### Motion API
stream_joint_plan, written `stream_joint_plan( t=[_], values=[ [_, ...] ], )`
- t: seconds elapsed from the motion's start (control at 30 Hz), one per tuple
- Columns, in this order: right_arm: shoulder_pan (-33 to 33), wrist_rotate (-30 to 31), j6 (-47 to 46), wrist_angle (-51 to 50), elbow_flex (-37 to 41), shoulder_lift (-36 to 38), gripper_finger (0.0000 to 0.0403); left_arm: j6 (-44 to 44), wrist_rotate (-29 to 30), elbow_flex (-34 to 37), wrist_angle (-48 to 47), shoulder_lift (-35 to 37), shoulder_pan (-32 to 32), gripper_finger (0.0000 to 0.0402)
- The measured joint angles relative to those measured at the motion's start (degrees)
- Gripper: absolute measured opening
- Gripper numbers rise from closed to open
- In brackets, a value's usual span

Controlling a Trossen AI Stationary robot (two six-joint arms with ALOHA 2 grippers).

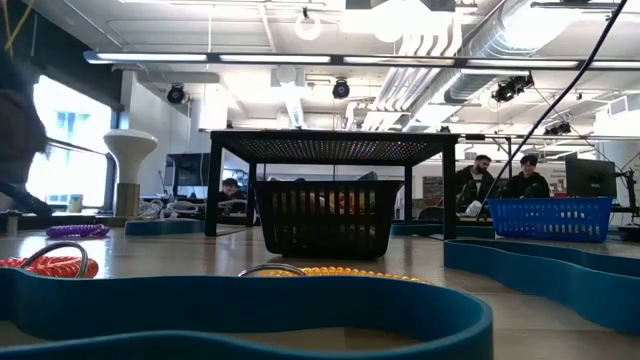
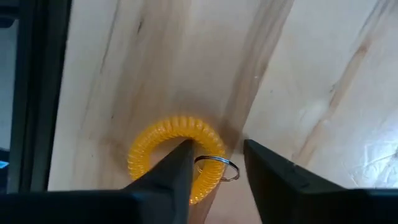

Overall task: Pick & Place Office Desk Supplies
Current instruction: Put the yellow spring keychain into the blue bin

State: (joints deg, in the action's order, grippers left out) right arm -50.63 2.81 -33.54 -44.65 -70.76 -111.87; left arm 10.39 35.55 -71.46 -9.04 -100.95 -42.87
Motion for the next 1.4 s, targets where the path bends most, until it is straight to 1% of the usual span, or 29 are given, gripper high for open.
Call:
stream_joint_plan(
  t=[0.2,0.23,0.4,0.5,0.57,0.67,0.77,0.83,0.97,1.03,1.17,1.23,1.33,1.4],
  values=[
    [0.0,-0.2,4.5,0.5,0.0,0.0,0.0023,0.1,0.0,0.0,0.0,0.0,0.0,0.0142],
    [0.0,-0.1,5.5,0.5,0.0,0.0,0.0015,0.2,0.0,0.0,0.0,0.0,0.0,0.0142],
    [0.3,0.4,9.2,-0.3,-0.4,-0.1,0.0014,0.2,0.0,0.0,0.0,0.0,0.0,0.0142],
    [0.9,1.6,9.8,-3.5,-2.5,-0.5,0.0008,0.2,0.0,0.0,0.0,0.0,0.0,0.0142],
    [1.6,3.5,9.8,-7.0,-4.7,-0.6,0.0008,0.2,0.0,0.0,0.0,0.0,0.0,0.0142],
    [2.4,8.3,11.3,-12.7,-8.9,-0.4,0.0005,0.2,0.0,0.0,0.1,0.0,0.0,0.0142],
    [2.5,15.2,13.5,-19.7,-12.9,-0.4,0.0006,0.2,0.0,0.0,0.1,0.0,0.0,0.0142],
    [3.1,18.7,14.2,-24.0,-15.5,-0.3,0.0005,0.2,0.0,0.0,0.1,0.0,0.0,0.0142],
    [4.6,24.1,13.5,-32.5,-19.3,-0.3,0.0005,0.2,0.0,0.0,0.1,0.0,0.0,0.0142],
    [5.3,25.9,12.2,-36.2,-20.3,-0.2,0.0005,0.2,0.0,0.0,0.1,0.0,0.0,0.0142],
    [7.0,28.6,9.1,-45.1,-20.5,0.1,0.0005,0.2,0.0,0.0,0.0,0.0,0.0,0.0142],
    [8.2,29.3,9.7,-44.7,-19.5,1.1,0.0005,0.2,0.0,0.0,0.0,0.0,0.0,0.0142],
    [10.0,30.1,11.9,-43.2,-16.2,6.1,0.0005,0.2,-0.7,0.1,-0.2,0.0,0.0,0.0142],
    [11.6,31.4,9.4,-45.0,-13.4,9.7,0.0005,0.2,-1.2,0.4,-0.2,0.0,0.0,0.0142]
  ],
)
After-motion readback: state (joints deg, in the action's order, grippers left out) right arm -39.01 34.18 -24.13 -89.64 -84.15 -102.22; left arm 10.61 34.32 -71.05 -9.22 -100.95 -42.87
